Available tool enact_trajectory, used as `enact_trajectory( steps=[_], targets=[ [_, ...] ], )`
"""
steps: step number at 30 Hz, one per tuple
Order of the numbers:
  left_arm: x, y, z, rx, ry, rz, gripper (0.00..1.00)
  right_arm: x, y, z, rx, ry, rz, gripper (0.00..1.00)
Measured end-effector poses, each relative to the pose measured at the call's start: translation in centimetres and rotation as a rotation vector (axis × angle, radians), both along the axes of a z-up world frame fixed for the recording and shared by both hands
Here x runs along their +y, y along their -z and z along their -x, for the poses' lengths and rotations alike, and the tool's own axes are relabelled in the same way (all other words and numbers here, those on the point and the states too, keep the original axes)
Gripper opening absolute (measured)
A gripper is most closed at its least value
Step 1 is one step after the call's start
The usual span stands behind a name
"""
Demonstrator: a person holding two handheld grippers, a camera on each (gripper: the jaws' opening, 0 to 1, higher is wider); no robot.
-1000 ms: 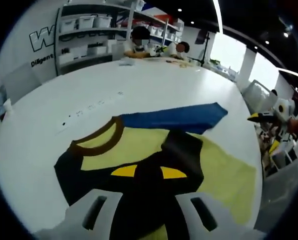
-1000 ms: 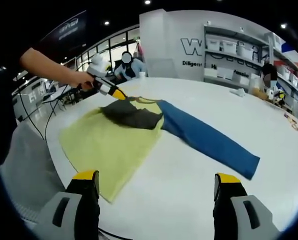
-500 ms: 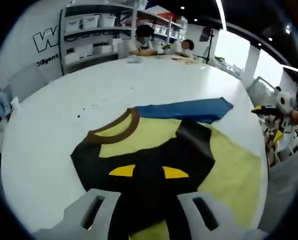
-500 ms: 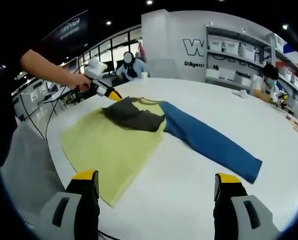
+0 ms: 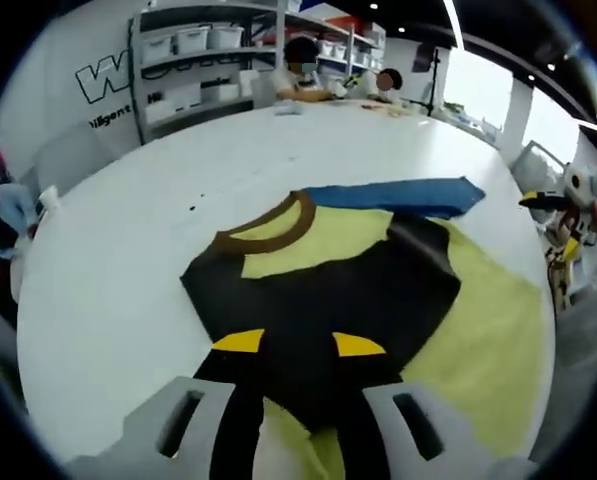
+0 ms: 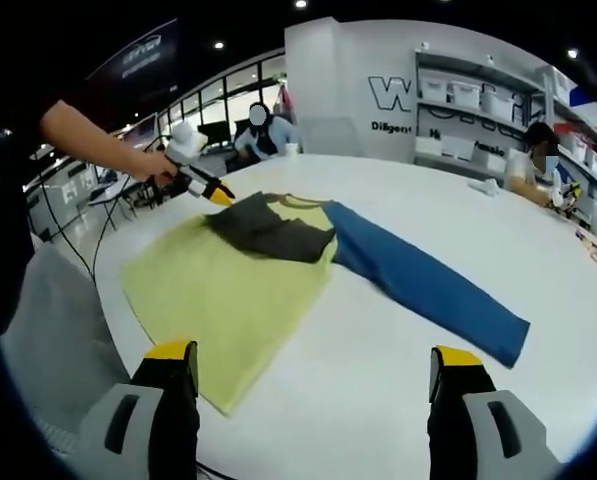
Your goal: Fold the garment on the visible template until the final outline fits inside the template.
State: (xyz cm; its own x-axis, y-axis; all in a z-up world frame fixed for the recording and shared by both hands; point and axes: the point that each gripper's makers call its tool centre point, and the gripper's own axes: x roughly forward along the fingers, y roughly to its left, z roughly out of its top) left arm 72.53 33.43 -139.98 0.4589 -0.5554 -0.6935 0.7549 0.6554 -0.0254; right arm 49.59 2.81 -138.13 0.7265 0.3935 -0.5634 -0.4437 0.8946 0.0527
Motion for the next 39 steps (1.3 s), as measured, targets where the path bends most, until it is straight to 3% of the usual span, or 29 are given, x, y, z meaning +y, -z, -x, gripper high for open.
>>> enact_trajectory(
  steps=[5,17,32,35,39],
  targets=[
    [1.2,0.4,-0.4,-0.015,-0.013,-0.026,0.27,0.0,0.0,-0.1,0.001,0.002,-0.003,0.95],
    [2.9,1.7,0.3,0.046,-0.083,-0.041,0.29,0.1,0.1,-0.1,0.003,0.004,-0.007,0.95],
    [3.3,3.1,0.9,0.11,-0.119,-0.064,0.16,-0.3,-0.1,0.1,0.002,0.013,-0.005,0.95],
    [3.5,3.4,1.1,0.126,-0.126,-0.072,0.06,-0.3,0.0,0.2,0.005,0.014,-0.004,0.95],
    [3.6,3.5,1.1,0.164,-0.17,-0.048,0.04,-0.5,0.0,0.2,0.007,0.018,-0.004,0.95]
  ],
)
